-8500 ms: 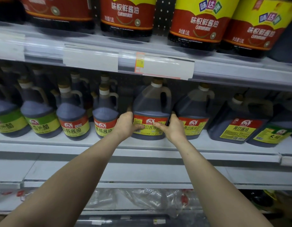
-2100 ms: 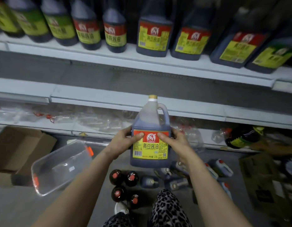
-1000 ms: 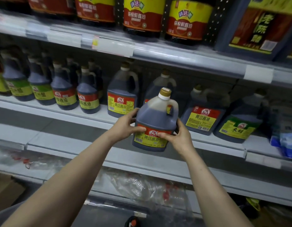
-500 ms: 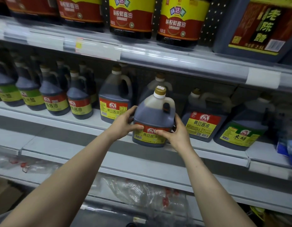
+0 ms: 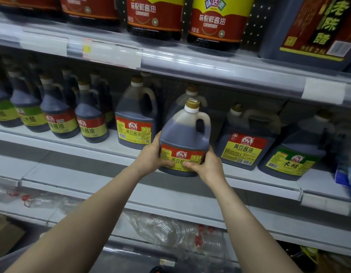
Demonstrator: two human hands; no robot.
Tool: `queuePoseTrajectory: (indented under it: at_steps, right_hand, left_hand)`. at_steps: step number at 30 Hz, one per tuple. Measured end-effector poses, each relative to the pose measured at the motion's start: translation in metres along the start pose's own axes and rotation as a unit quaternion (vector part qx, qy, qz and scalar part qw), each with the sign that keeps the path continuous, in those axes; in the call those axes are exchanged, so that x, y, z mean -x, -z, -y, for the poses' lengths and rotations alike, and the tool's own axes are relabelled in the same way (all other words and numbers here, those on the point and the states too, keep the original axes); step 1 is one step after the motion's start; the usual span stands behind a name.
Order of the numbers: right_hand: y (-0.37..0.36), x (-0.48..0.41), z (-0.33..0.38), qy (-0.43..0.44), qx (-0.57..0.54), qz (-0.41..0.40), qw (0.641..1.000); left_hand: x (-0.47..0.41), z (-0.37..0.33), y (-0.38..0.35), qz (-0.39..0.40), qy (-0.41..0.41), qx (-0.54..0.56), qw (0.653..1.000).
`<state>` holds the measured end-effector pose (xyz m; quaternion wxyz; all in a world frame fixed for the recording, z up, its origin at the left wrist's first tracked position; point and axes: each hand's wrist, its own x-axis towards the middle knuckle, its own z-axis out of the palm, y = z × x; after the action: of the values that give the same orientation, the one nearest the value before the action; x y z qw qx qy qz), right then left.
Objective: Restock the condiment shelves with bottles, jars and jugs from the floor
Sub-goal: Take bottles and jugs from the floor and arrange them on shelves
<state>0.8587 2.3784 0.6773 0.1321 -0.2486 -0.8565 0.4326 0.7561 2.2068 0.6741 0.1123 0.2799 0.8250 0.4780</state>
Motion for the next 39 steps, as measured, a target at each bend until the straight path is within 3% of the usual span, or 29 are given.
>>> queuePoseTrajectory:
  at_steps: [39]
  right_hand:
    - [-0.003,-0.062,0.006,-0.032,0.03,0.037,0.998]
  left_hand:
    - [-0.054,0.015,-0.005,-0.026,0.035,-0.073,0.996]
